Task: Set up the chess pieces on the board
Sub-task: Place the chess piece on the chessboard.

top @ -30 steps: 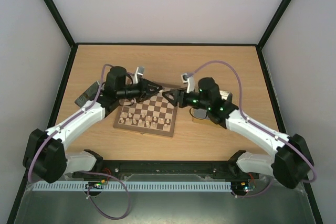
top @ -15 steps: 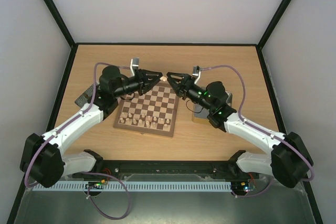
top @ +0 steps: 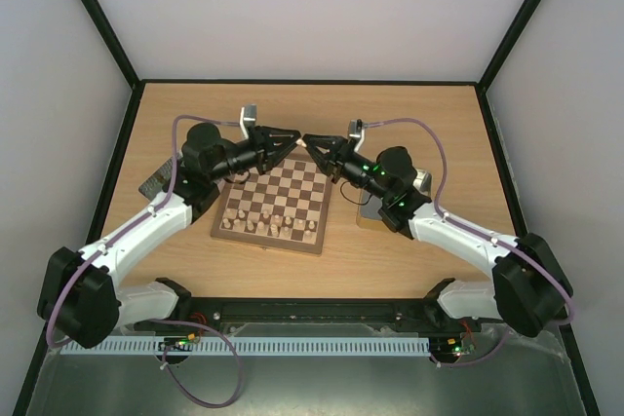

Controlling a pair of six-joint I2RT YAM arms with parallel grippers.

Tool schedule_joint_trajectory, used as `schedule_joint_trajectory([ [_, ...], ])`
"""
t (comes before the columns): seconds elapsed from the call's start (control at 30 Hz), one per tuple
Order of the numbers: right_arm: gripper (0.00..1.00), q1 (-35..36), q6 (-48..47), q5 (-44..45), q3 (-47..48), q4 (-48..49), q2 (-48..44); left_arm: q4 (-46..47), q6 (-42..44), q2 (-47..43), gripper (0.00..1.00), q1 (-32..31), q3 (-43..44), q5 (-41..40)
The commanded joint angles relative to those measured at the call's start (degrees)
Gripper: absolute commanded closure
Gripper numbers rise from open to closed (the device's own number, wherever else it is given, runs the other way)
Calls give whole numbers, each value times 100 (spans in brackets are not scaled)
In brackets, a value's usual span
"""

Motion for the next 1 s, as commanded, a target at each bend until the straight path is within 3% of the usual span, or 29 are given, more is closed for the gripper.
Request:
schedule_joint_trajectory([
  [0.0, 87, 30, 133, -128, 230, 430, 89, 148, 72, -6, 84, -20, -137, 97],
  [0.1, 97, 33, 73, -110, 280, 324, 79, 4, 173, -58, 83, -20, -197, 49],
  [0.2, 98, 31, -364, -45, 403, -456, -10, -531, 601, -160, 72, -14, -189, -192],
  [0.3, 98, 32, -1245, 143, 659, -2016, -131, -1921, 1618, -364, 54, 13, -69, -1007],
  [0.4, 98, 32, -2353, 426, 1169, -3947, -35, -3143, 2512, -644, 44, 132, -89, -2039],
  [0.53, 98, 70, -3680, 730, 1796, -6051, 439, -4204, 3293, -1037, 40, 387, -180, -3135],
  [0.7, 98, 633, -4696, 1592, 2734, -8301, 1177, -4844, 4204, -1550, 38, 441, -12, -4162],
  [0.83, 98, 1195, -5110, 2053, 3445, -9627, 1876, -5222, 4648, -1936, 37, 467, 61, -4853],
  [0.97, 98, 1643, -5144, 2258, 3939, -10142, 2353, -5413, 4886, -2260, 36, 498, 9, -5212],
])
